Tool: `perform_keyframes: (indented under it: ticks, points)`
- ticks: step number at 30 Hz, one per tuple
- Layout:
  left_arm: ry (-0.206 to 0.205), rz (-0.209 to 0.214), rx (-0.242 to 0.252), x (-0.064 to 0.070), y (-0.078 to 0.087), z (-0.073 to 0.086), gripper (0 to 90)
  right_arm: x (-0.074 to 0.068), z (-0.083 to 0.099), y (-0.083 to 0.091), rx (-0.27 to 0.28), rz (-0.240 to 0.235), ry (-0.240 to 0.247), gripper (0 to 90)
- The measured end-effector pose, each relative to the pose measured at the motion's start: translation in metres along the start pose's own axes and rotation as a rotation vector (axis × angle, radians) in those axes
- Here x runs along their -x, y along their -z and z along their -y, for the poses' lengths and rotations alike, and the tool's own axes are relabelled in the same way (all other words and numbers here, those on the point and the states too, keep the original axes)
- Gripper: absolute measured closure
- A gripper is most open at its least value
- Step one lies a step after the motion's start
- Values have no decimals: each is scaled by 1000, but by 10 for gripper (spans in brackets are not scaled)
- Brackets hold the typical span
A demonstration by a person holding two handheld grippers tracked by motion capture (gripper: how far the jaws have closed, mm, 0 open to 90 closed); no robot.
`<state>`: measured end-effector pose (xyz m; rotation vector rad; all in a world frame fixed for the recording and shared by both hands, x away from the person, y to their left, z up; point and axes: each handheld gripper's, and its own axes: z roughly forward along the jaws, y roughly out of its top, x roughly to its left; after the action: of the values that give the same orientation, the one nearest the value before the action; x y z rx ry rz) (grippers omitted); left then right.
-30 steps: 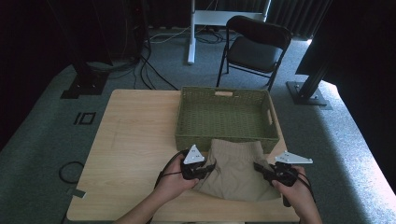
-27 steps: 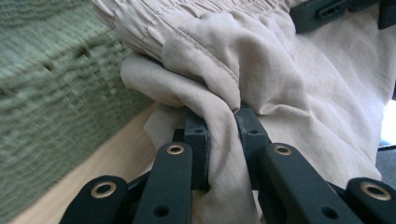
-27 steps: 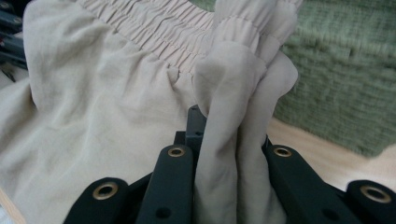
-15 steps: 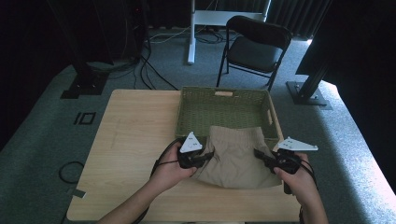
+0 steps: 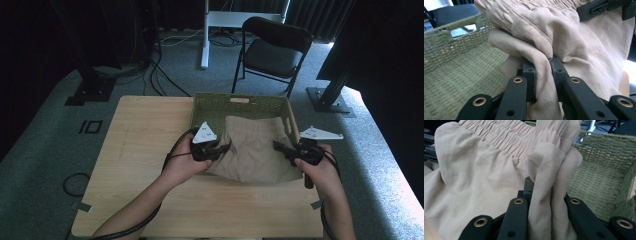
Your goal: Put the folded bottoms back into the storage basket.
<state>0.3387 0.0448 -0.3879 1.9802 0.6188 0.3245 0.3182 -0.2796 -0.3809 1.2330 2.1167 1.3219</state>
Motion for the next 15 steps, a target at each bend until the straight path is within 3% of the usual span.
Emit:
perform_keyframes:
  ticks: [9, 15]
  points:
    - [6, 2, 28, -19, -7, -15, 802, 13, -23, -10, 7, 6, -20, 792]
    - [24, -19, 47, -34, -15, -20, 802, 21, -36, -20, 4, 9, -30, 792]
